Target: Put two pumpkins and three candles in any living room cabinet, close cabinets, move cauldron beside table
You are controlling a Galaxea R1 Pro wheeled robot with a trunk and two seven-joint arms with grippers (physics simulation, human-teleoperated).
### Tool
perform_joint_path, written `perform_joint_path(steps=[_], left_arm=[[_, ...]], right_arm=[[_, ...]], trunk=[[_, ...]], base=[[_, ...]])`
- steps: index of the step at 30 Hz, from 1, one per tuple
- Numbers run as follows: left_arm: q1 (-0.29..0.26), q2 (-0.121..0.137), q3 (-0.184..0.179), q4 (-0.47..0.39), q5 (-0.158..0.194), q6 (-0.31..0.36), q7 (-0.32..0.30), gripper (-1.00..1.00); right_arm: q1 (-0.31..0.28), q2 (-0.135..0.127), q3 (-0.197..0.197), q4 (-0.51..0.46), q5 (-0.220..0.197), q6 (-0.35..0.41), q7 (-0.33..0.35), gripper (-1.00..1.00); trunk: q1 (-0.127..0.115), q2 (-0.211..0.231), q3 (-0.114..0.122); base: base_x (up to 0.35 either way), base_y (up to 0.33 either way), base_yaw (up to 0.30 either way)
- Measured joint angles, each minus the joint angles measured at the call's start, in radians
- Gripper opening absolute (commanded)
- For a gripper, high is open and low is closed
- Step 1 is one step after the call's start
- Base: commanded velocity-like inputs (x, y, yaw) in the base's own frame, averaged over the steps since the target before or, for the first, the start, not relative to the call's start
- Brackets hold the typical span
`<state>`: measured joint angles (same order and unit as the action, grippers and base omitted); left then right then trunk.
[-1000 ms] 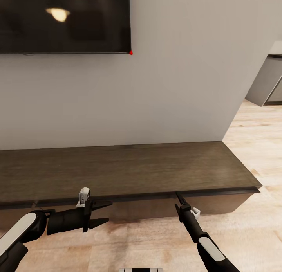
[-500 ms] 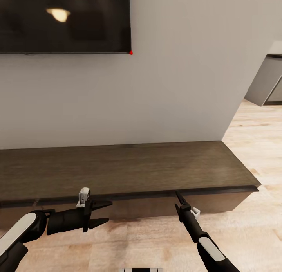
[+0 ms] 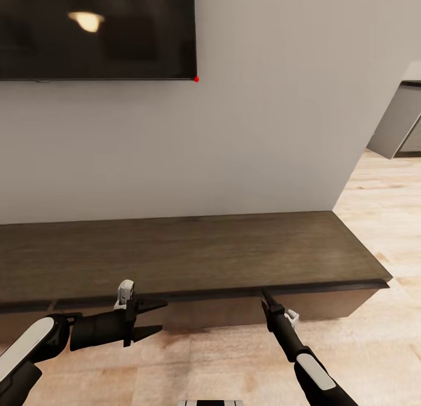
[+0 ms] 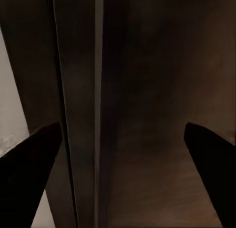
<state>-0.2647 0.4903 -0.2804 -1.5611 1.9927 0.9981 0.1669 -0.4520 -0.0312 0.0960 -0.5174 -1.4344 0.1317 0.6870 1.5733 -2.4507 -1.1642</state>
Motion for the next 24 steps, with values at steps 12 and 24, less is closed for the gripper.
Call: perform_joint_path(steps=[12, 24], left_arm=[[0.0, 0.0, 0.001, 0.0, 0.0, 0.0, 0.0, 1.0], [0.0, 0.0, 0.001, 0.0, 0.0, 0.0, 0.0, 1.0]], right_arm=[[0.003, 0.0, 0.002, -0.001, 0.002, -0.001, 0.002, -1.0], [0.0, 0.0, 0.001, 0.0, 0.003, -0.002, 0.0, -1.0]], trunk=[[0.0, 0.0, 0.0], [0.0, 0.0, 0.0]], base=[[0.033, 0.0, 0.0], [-0.011, 0.0, 0.0]])
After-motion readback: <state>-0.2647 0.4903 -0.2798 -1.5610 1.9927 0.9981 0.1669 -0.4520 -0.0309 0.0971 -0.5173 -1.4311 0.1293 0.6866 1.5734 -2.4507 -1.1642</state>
